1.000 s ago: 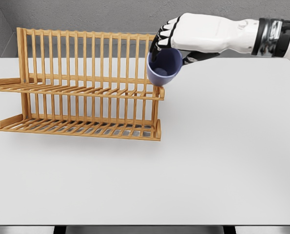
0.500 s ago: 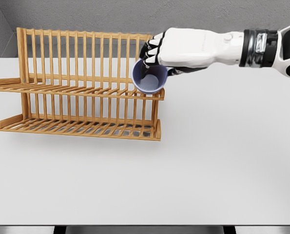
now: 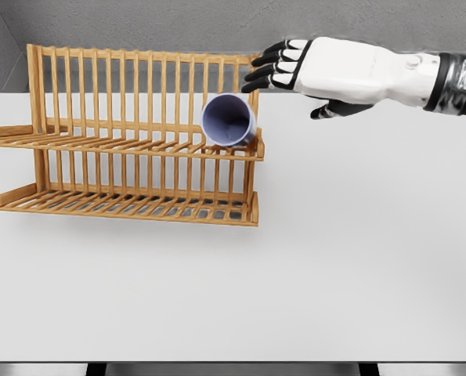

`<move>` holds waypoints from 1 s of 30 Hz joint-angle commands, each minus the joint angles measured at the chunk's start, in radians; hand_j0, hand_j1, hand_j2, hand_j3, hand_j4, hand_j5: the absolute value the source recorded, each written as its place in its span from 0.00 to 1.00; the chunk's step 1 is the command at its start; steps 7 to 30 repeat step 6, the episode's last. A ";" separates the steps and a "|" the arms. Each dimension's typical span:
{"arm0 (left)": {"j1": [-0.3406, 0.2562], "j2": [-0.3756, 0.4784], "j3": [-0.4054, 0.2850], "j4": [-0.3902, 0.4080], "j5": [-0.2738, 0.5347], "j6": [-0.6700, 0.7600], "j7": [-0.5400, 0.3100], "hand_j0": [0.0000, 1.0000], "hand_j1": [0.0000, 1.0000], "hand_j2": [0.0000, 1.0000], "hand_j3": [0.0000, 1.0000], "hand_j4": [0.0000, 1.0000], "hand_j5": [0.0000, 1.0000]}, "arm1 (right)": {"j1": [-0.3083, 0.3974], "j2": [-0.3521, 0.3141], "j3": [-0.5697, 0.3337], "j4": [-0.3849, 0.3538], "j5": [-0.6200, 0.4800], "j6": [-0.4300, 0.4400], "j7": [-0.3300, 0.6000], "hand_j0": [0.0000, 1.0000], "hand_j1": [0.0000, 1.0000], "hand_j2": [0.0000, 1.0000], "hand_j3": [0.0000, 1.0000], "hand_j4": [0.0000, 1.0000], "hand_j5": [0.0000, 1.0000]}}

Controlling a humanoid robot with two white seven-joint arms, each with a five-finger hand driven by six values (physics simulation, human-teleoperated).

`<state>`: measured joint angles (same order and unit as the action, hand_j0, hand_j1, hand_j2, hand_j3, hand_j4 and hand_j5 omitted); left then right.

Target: Right arm put cup on second shelf

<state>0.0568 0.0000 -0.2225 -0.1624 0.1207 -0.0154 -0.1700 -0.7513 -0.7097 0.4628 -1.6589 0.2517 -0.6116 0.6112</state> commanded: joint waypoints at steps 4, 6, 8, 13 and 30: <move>0.000 0.000 0.000 0.000 0.001 0.000 0.000 1.00 1.00 1.00 1.00 1.00 1.00 | 0.400 0.019 -0.483 0.011 0.003 0.001 0.000 1.00 1.00 1.00 1.00 1.00 1.00; 0.000 0.000 0.000 0.000 0.001 0.000 0.000 1.00 1.00 1.00 1.00 1.00 1.00 | 0.434 0.018 -0.484 0.010 0.003 0.001 0.000 1.00 1.00 1.00 1.00 1.00 1.00; 0.000 0.000 0.000 0.000 0.001 0.000 0.000 1.00 1.00 1.00 1.00 1.00 1.00 | 0.434 0.018 -0.484 0.010 0.003 0.001 0.000 1.00 1.00 1.00 1.00 1.00 1.00; 0.000 0.000 0.000 0.000 0.001 0.000 0.000 1.00 1.00 1.00 1.00 1.00 1.00 | 0.434 0.018 -0.484 0.010 0.003 0.001 0.000 1.00 1.00 1.00 1.00 1.00 1.00; 0.000 0.000 0.000 0.000 0.001 0.000 0.000 1.00 1.00 1.00 1.00 1.00 1.00 | 0.434 0.018 -0.484 0.010 0.003 0.001 0.000 1.00 1.00 1.00 1.00 1.00 1.00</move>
